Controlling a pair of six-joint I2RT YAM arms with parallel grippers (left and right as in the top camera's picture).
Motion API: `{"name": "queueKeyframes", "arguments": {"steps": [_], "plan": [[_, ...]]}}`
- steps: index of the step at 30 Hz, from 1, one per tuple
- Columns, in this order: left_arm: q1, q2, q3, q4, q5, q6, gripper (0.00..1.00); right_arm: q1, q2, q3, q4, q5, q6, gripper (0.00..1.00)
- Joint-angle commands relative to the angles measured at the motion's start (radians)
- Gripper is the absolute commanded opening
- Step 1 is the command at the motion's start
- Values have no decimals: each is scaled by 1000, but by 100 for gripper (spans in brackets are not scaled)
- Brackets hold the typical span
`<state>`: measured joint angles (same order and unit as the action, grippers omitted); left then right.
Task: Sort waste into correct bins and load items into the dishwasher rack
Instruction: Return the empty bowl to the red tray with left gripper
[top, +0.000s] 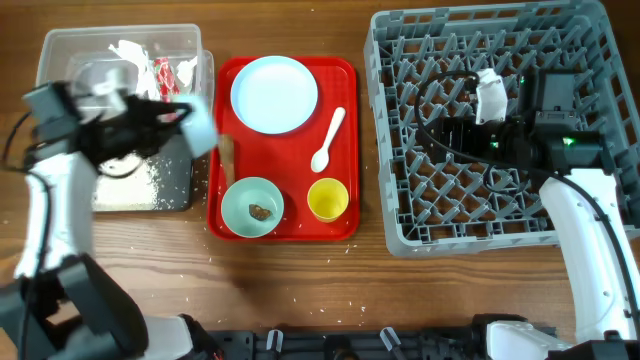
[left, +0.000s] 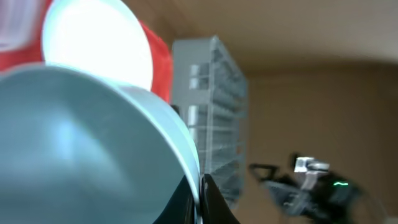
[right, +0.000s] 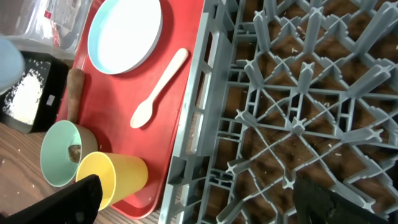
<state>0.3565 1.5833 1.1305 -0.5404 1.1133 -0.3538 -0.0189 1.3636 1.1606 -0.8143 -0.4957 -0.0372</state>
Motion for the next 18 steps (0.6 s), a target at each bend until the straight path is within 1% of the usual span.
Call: {"name": "queueKeyframes", "arguments": {"steps": [1, 4, 7, 8, 10, 13, 14, 16, 17, 18], "plan": [[-222, -45, 8, 16, -394, -19, 4, 0, 2, 11, 2, 3, 13, 99], [-460, -13, 8, -10, -760, -16, 4, 0, 2, 11, -1, 3, 13, 100], [-623, 40, 8, -10, -972, -16, 4, 0, 2, 11, 1, 3, 12, 99], [-666, 62, 8, -10, -1032, -16, 4, 0, 2, 11, 2, 3, 11, 99], [-726, 107, 8, -9, -1101, -16, 4, 0, 2, 11, 2, 3, 11, 100], [-774, 165, 8, -8, -1115, -17, 4, 0, 2, 11, 2, 8, 11, 100], [-777, 169, 8, -1, -1115, -16, 16, 0, 2, 11, 3, 8, 11, 100], [-776, 160, 18, 10, -1114, -17, 33, 0, 2, 11, 4, 8, 11, 99], [-772, 151, 43, 4, -1106, -17, 44, 0, 2, 11, 5, 8, 11, 100], [-771, 139, 71, -5, -1102, -18, 49, 0, 2, 11, 5, 8, 11, 100]]}}
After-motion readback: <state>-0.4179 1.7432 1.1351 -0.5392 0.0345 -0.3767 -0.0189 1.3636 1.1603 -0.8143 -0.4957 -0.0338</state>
